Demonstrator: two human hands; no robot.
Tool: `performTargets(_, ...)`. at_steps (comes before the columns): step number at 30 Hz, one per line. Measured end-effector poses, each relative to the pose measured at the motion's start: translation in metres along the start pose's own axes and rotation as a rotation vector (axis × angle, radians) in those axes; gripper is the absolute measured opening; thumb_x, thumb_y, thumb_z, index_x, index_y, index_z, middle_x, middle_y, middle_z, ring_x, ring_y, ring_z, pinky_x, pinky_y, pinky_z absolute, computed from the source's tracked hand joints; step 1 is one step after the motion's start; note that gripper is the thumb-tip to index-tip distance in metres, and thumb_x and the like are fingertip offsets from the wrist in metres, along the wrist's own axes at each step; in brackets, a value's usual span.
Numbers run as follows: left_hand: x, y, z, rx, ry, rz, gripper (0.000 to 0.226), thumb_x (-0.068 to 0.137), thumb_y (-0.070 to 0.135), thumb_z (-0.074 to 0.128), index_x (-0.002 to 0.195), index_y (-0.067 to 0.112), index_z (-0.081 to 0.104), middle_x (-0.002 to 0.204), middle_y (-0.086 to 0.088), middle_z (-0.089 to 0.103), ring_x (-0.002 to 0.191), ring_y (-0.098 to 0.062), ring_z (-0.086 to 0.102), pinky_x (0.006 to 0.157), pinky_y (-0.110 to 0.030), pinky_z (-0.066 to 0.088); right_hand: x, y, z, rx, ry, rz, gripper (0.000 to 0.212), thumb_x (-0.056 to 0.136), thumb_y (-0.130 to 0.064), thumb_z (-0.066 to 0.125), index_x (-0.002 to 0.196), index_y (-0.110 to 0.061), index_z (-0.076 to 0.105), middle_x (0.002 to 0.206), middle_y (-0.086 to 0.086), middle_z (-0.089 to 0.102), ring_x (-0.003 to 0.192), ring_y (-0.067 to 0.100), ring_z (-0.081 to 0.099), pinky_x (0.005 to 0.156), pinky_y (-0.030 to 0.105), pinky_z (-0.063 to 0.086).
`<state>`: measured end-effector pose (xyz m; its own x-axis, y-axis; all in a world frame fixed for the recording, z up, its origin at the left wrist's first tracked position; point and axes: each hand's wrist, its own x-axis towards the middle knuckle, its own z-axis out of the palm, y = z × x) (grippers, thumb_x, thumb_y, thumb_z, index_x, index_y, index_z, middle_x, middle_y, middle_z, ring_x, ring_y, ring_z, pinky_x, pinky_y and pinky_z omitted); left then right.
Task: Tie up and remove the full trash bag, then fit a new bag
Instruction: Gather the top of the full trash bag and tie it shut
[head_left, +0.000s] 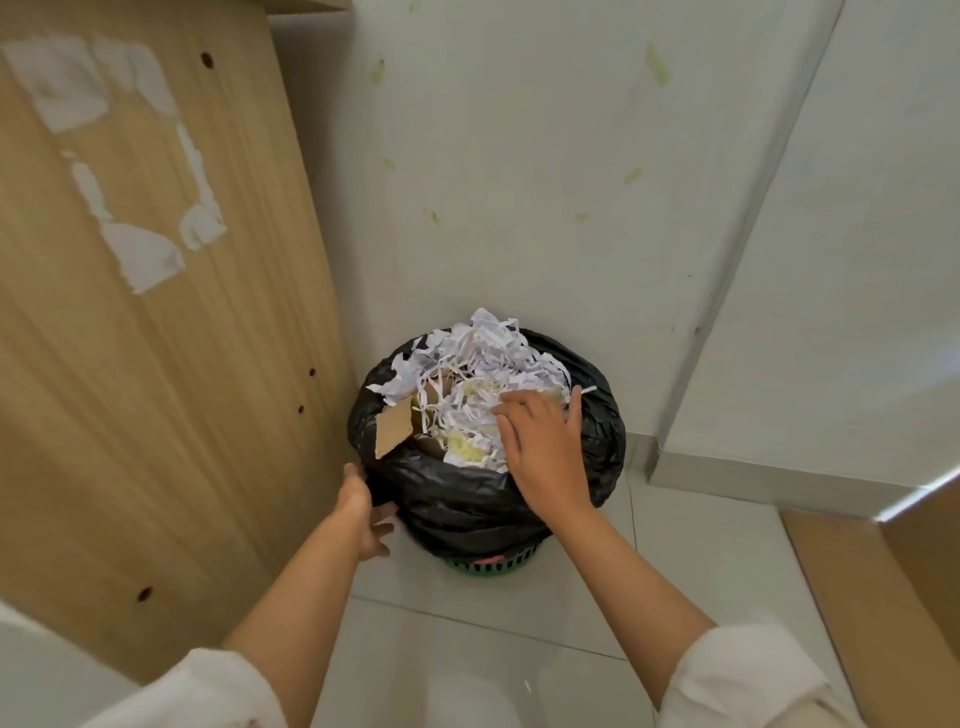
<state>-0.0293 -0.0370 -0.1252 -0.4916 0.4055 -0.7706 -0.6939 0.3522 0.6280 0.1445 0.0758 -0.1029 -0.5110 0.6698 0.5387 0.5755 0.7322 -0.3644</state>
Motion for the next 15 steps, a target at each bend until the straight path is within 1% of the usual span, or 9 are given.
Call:
performTargets(1,-0.006,0.001,0.0,0.028,-0.041,0.031,0.063,0.098,0.055,0.026,0.144,0.013,0.035,0.139,-0.015,0.05,0.133,-0.036,0.04,0.114,-0.057,0.013,0.0,0.0,-0.002,0.029,0.027,-0.025,0.036,0.102,-0.033,0.032,0.109,-0.025,0.067,0.112,-0.012,0.059,0.113,0.008,0.053,0.119,0.049,-0.009)
performTargets(3,-0.018,0.004,-0.001,0.068,-0.119,0.054,0.05,0.101,0.039,0.032,0.135,0.007,0.047,0.126,-0.017,0.058,0.116,-0.035,0.054,0.108,-0.055,0.03,0.001,-0.001,-0.009,0.078,0.084,-0.05,0.034,0.102,-0.031,0.034,0.108,-0.025,0.067,0.108,-0.013,0.062,0.108,0.007,0.056,0.119,0.049,-0.009)
performTargets(5,-0.026,0.01,-0.007,0.087,-0.133,0.062,0.04,0.101,0.03,0.036,0.124,0.003,0.055,0.099,-0.018,0.065,0.091,-0.032,0.061,0.088,-0.048,0.048,0.002,-0.001,-0.016,0.135,0.156,-0.034,0.03,0.101,-0.029,0.038,0.104,-0.025,0.067,0.105,-0.012,0.062,0.104,0.008,0.057,0.12,0.048,-0.006)
performTargets(8,-0.037,0.026,-0.017,0.104,-0.117,0.109,0.028,0.102,0.025,0.038,0.104,0.004,0.055,0.072,-0.015,0.066,0.065,-0.027,0.066,0.068,-0.042,0.057,0.003,0.003,-0.021,0.18,0.246,0.025,0.025,0.098,-0.032,0.041,0.103,-0.025,0.064,0.107,-0.01,0.058,0.107,0.008,0.053,0.121,0.046,0.003)
performTargets(10,-0.052,0.04,-0.018,0.05,-0.189,0.102,0.026,0.103,0.024,0.036,0.095,0.003,0.049,0.06,-0.017,0.066,0.049,-0.027,0.067,0.046,-0.038,0.057,0.001,0.013,-0.02,0.22,0.326,0.124,0.023,0.097,-0.034,0.042,0.106,-0.023,0.06,0.111,-0.007,0.056,0.109,0.01,0.049,0.117,0.042,0.018)
performTargets(11,-0.059,0.046,-0.018,-0.004,-0.243,0.095,0.024,0.103,0.022,0.035,0.094,0.003,0.046,0.061,-0.019,0.066,0.047,-0.029,0.067,0.04,-0.039,0.055,0.0,0.018,-0.02,0.249,0.383,0.196,0.024,0.096,-0.033,0.042,0.108,-0.021,0.059,0.113,-0.004,0.057,0.109,0.013,0.049,0.11,0.04,0.028)
performTargets(12,-0.066,0.05,-0.016,-0.06,-0.292,0.087,0.023,0.103,0.021,0.035,0.094,0.002,0.045,0.067,-0.021,0.065,0.048,-0.031,0.067,0.038,-0.04,0.054,-0.001,0.023,-0.02,0.284,0.448,0.279,0.027,0.095,-0.032,0.041,0.109,-0.018,0.059,0.114,-0.001,0.058,0.109,0.016,0.049,0.102,0.039,0.034)
performTargets(13,-0.07,0.053,-0.015,-0.113,-0.331,0.079,0.022,0.103,0.019,0.034,0.093,0.002,0.044,0.074,-0.022,0.063,0.049,-0.033,0.067,0.039,-0.041,0.054,-0.001,0.026,-0.02,0.326,0.51,0.38,0.029,0.094,-0.031,0.041,0.111,-0.014,0.059,0.115,0.003,0.058,0.11,0.02,0.05,0.098,0.038,0.036)
performTargets(15,-0.075,0.057,-0.012,-0.182,-0.354,0.07,0.022,0.102,0.017,0.034,0.09,0.001,0.043,0.082,-0.019,0.055,0.05,-0.035,0.067,0.042,-0.043,0.055,-0.003,0.032,-0.017,0.435,0.599,0.671,0.031,0.096,-0.025,0.041,0.117,-0.007,0.056,0.122,0.013,0.056,0.116,0.029,0.049,0.097,0.037,0.035)
